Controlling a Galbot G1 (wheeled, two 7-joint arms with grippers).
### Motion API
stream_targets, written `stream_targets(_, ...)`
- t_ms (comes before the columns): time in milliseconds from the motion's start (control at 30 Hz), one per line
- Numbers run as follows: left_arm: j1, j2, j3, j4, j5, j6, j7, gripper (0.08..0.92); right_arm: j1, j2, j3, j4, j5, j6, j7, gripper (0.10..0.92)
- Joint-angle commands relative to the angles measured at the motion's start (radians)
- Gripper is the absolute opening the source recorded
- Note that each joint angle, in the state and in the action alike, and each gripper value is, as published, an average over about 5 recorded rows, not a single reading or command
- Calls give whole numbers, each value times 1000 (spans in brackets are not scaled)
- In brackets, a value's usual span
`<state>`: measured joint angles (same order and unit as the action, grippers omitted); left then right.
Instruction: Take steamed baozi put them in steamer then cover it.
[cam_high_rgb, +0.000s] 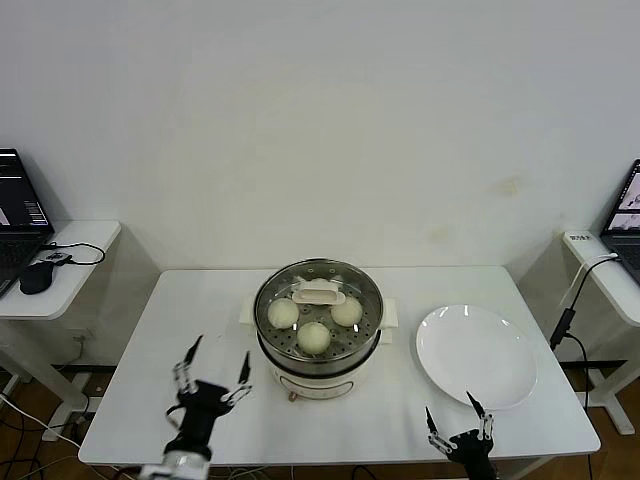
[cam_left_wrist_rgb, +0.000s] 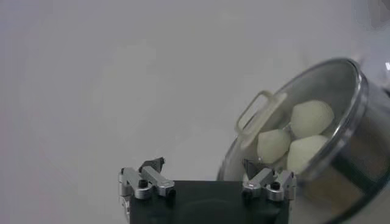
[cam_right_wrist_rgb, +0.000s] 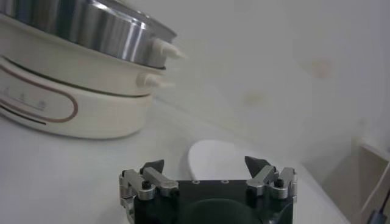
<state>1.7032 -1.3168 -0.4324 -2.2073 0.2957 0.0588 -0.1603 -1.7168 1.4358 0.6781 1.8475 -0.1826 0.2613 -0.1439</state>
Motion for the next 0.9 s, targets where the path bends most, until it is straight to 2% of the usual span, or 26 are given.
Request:
stream_targets(33, 243, -43, -142, 84, -533, -239, -120, 823, -32, -95, -25, 50, 145, -77, -13, 823)
stream_targets(267, 267, -41, -123, 149, -512, -311, -79, 823, -64, -136, -51, 73, 168, -86, -16, 823)
stream_targets(900, 282, -57, -89, 127, -500, -292, -24, 823, -80, -155, -95, 106, 227, -104, -16, 823)
